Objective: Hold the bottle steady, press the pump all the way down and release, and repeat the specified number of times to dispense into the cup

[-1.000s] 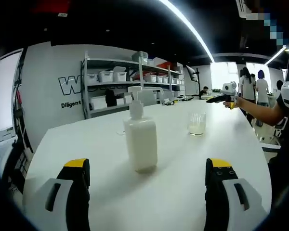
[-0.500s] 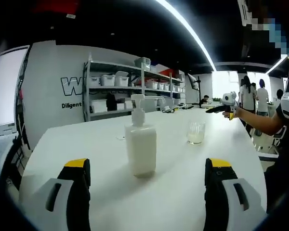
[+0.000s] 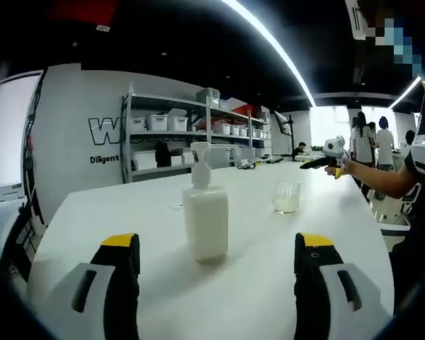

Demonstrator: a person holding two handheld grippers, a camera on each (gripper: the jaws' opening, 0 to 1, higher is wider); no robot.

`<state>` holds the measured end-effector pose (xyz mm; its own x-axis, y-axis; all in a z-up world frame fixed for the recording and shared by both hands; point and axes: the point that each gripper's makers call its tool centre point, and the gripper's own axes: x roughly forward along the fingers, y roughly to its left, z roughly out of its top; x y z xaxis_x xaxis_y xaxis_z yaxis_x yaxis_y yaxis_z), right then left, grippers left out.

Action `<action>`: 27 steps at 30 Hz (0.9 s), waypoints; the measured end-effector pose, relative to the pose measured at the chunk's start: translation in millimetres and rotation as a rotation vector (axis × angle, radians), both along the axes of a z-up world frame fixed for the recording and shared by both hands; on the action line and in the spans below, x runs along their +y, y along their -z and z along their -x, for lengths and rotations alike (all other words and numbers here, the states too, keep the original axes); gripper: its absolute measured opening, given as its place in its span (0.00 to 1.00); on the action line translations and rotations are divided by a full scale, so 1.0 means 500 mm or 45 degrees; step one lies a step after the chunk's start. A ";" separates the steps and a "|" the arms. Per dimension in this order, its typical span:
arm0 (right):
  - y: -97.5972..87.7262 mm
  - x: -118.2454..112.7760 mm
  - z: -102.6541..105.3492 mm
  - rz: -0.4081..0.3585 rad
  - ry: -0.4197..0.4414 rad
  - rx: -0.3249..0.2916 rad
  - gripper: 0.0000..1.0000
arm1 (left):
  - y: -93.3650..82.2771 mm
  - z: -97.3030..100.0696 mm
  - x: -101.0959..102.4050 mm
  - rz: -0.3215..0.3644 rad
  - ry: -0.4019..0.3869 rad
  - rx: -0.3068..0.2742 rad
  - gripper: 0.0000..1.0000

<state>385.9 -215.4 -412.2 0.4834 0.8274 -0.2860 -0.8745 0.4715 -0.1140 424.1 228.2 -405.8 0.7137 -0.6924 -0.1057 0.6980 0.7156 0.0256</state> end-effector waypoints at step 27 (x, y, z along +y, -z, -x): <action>-0.008 -0.002 0.000 -0.010 0.005 -0.011 0.99 | -0.013 -0.003 -0.007 0.082 -0.011 0.014 0.99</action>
<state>385.9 -216.2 -408.0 0.4888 0.8279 -0.2750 -0.8718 0.4756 -0.1176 425.8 224.4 -399.3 0.7185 -0.6921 -0.0689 0.6920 0.7213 -0.0284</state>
